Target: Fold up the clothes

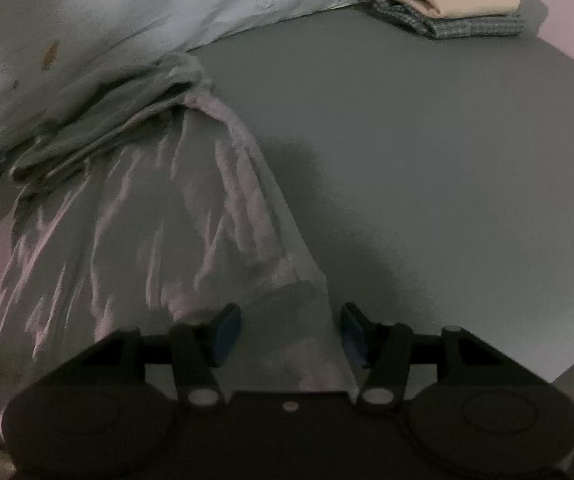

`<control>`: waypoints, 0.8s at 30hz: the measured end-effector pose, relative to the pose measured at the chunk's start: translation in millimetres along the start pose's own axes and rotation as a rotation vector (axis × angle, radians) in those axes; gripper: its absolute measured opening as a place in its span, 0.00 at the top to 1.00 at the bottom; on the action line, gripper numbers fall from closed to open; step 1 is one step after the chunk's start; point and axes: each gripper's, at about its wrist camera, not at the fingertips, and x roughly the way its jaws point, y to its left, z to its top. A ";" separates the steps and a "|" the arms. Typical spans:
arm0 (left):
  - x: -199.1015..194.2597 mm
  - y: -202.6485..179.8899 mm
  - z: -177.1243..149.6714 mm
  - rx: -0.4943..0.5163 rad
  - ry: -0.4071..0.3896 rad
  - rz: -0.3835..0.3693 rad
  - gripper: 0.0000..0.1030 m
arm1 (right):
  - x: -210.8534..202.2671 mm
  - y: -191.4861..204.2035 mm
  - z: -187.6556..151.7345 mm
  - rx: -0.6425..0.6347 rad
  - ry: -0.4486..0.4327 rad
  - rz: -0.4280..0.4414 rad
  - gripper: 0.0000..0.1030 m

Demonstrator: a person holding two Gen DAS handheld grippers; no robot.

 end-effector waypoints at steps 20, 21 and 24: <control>-0.1 -47.4 -36.7 0.074 -0.010 0.148 0.93 | -23.2 2.3 -21.2 -0.273 -0.020 0.050 0.96; -1.6 -42.7 -34.6 0.043 -0.015 0.137 0.95 | -26.3 2.2 -18.9 -0.262 -0.033 0.069 0.96; -17.4 -24.2 -28.8 -0.119 -0.079 0.055 0.97 | -45.9 -8.6 -1.5 -0.145 -0.093 0.171 0.97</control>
